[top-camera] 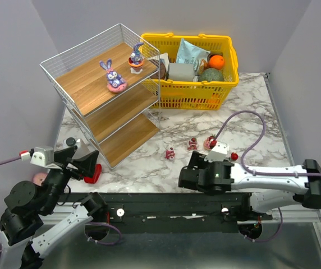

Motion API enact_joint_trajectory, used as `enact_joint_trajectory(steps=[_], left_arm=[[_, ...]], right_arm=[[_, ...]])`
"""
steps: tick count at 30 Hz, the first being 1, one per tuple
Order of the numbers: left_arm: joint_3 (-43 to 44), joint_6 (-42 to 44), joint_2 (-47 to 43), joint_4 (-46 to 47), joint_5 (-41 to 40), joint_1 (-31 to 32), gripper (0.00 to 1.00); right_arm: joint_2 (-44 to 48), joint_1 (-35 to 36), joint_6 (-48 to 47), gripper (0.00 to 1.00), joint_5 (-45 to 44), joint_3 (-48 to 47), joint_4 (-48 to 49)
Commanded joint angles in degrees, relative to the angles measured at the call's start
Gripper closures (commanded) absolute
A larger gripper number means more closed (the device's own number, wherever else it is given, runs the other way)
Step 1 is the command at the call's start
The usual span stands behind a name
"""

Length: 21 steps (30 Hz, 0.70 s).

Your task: Place and organize the plastic toys onto the shelf

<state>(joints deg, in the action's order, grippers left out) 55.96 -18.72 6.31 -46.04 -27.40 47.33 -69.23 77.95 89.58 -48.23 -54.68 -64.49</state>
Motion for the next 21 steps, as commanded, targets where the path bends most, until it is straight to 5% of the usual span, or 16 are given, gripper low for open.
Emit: enact_joint_trajectory(steps=[1,12,21], left_arm=[[-1.91,-1.41,-1.73,2.53,1.91,-0.05,0.01],[-4.81,-2.2,-0.42,4.38,3.58,0.04,0.01],[-4.02,-1.32,1.43,5.17,3.05,-0.05,0.01]], right_arm=[[-8.44,4.4,27.76,0.02,-7.5,-5.78,-22.95],[-7.51,4.58,31.27,0.02,-3.28,3.51,-15.5],[-6.09,2.12,21.35,0.02,-3.28,13.54,3.21]])
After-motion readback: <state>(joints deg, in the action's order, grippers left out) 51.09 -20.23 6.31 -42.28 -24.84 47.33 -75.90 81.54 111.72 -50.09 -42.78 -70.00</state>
